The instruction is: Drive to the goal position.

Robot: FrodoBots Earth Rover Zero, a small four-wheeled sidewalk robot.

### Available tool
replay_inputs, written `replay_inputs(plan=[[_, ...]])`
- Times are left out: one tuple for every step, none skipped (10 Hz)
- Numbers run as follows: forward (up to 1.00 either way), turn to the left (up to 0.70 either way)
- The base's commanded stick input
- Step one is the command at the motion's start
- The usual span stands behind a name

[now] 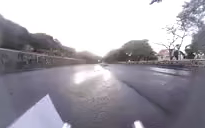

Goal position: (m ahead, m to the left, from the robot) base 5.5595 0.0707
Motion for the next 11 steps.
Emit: replay_inputs(plan=[[0.5, 0.0], [0.5, 0.0], [0.5, 0.0], [0.5, 0.0], [0.5, 0.0], [0.5, 0.0], [0.5, 0.0], [0.5, -0.09], [0.5, -0.42], [0.5, -0.23], [0.5, 0.0]])
